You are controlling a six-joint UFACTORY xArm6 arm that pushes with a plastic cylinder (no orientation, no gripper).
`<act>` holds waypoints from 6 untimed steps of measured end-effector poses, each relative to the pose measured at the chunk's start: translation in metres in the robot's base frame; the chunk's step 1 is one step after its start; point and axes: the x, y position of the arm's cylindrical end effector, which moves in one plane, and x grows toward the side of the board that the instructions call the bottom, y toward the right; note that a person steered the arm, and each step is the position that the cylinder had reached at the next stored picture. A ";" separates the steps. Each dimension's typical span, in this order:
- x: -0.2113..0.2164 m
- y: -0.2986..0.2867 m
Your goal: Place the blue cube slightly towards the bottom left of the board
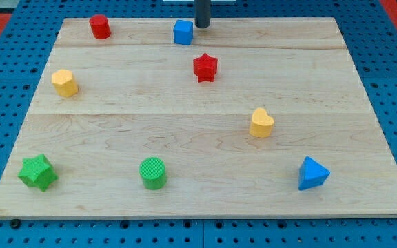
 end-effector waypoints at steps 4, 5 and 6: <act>0.033 -0.059; 0.045 -0.085; 0.053 -0.107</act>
